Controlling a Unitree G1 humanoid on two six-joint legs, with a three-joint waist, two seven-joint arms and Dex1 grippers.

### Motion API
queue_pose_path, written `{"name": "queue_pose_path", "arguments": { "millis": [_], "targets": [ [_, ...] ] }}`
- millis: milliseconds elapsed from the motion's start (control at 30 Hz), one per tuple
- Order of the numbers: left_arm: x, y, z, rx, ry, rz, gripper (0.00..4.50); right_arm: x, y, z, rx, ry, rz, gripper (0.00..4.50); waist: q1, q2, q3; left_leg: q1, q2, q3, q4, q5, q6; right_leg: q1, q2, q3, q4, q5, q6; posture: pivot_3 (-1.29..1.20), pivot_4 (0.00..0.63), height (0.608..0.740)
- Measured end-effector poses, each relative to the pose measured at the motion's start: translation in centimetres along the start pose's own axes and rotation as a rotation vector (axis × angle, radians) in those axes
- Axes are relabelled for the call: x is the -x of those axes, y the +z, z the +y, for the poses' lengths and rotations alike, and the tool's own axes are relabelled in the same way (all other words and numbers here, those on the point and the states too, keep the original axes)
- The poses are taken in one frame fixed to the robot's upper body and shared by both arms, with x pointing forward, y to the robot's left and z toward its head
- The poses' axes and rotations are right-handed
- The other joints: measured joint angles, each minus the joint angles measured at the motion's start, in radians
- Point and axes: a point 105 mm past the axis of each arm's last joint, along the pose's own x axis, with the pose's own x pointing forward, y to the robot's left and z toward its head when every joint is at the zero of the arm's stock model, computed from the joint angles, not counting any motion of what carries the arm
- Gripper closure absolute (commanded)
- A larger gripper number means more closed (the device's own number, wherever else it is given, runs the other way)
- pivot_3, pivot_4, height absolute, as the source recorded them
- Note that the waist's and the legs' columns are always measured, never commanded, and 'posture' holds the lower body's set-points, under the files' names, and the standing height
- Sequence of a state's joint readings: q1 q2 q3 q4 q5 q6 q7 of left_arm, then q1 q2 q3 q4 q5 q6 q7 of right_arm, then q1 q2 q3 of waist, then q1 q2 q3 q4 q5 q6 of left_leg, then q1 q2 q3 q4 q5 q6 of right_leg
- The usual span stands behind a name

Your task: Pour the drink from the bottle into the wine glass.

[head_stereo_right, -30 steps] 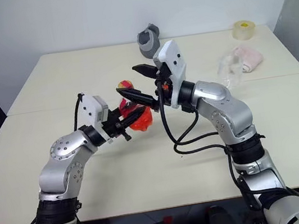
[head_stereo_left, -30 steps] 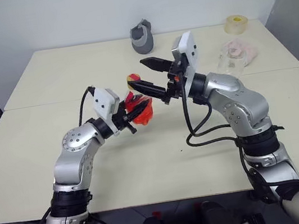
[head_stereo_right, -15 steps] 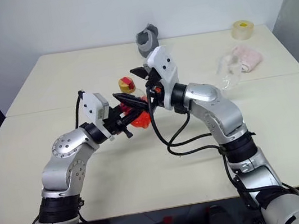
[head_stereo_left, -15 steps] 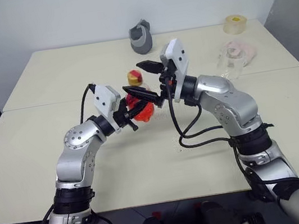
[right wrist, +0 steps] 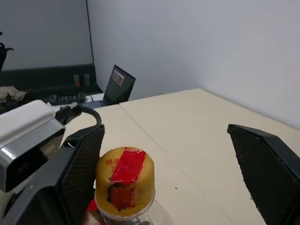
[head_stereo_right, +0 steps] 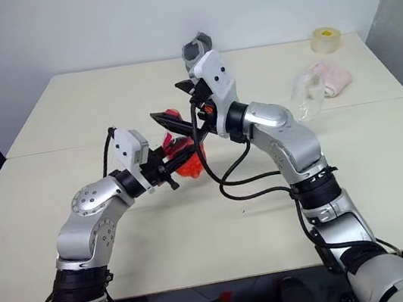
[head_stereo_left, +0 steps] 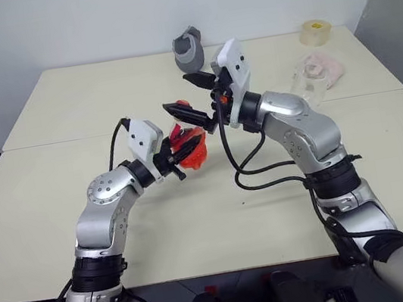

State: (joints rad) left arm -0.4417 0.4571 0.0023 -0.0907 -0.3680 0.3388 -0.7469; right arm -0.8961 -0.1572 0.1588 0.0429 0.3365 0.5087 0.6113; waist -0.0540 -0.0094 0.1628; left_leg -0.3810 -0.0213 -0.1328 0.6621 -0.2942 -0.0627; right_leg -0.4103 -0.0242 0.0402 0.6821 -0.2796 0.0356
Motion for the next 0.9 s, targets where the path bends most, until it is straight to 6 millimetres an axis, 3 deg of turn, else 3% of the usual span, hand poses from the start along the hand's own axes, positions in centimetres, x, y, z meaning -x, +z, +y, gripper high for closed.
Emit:
{"name": "queue_pose_path", "arguments": {
  "millis": [167, 267, 333, 533, 733, 900],
  "targets": [
    [0.2, -0.2, 0.3, -0.001, 0.014, 0.015, 3.49, 1.8, 0.1, -0.9, 0.059, 0.004, 0.028, 0.02, 0.001, 0.000, 0.000, 0.000, 0.000, 0.000, 0.000, 0.000, 0.000, 0.000, 0.000, 0.000, 0.000, 0.000, 0.000, 0.00, 0.150, 0.740],
    [0.7, 0.2, 0.4, -0.018, 0.018, 0.007, 3.49, 4.9, -0.7, -4.2, 0.059, -0.107, 0.093, 0.02, 0.009, 0.000, 0.000, 0.000, -0.001, 0.000, 0.000, 0.000, 0.000, 0.001, -0.001, 0.000, -0.001, 0.000, 0.000, 0.00, 0.150, 0.740],
    [0.9, 0.4, 0.6, -0.025, 0.024, 0.000, 3.49, 5.8, -1.5, -4.7, 0.037, -0.106, 0.127, 0.02, 0.007, 0.000, 0.000, 0.000, 0.000, 0.001, 0.000, -0.002, 0.003, 0.000, 0.000, 0.000, -0.001, 0.000, 0.000, 0.00, 0.150, 0.740],
    [0.8, 0.4, 0.4, -0.024, 0.014, -0.003, 3.49, 4.6, -1.0, -2.7, -0.049, 0.018, 0.073, 0.02, -0.010, 0.000, 0.000, 0.000, 0.002, 0.000, -0.001, -0.002, 0.004, 0.000, 0.001, 0.000, 0.000, 0.000, 0.000, 0.00, 0.150, 0.740],
    [0.4, 1.0, 0.5, -0.033, 0.009, -0.020, 3.49, 1.6, 0.4, 0.6, -0.082, 0.139, -0.005, 0.02, -0.004, 0.000, 0.000, 0.000, 0.000, 0.000, 0.000, -0.001, 0.001, 0.000, 0.000, 0.000, 0.000, 0.000, 0.000, 0.00, 0.150, 0.740],
    [0.3, 1.0, 0.4, -0.029, 0.006, -0.024, 3.49, 0.3, 1.0, 0.9, -0.074, 0.144, -0.023, 0.02, -0.003, 0.000, 0.000, 0.000, 0.000, 0.000, 0.000, 0.000, 0.000, 0.000, 0.000, 0.000, 0.000, 0.000, 0.000, 0.00, 0.150, 0.740]
  ]
}}
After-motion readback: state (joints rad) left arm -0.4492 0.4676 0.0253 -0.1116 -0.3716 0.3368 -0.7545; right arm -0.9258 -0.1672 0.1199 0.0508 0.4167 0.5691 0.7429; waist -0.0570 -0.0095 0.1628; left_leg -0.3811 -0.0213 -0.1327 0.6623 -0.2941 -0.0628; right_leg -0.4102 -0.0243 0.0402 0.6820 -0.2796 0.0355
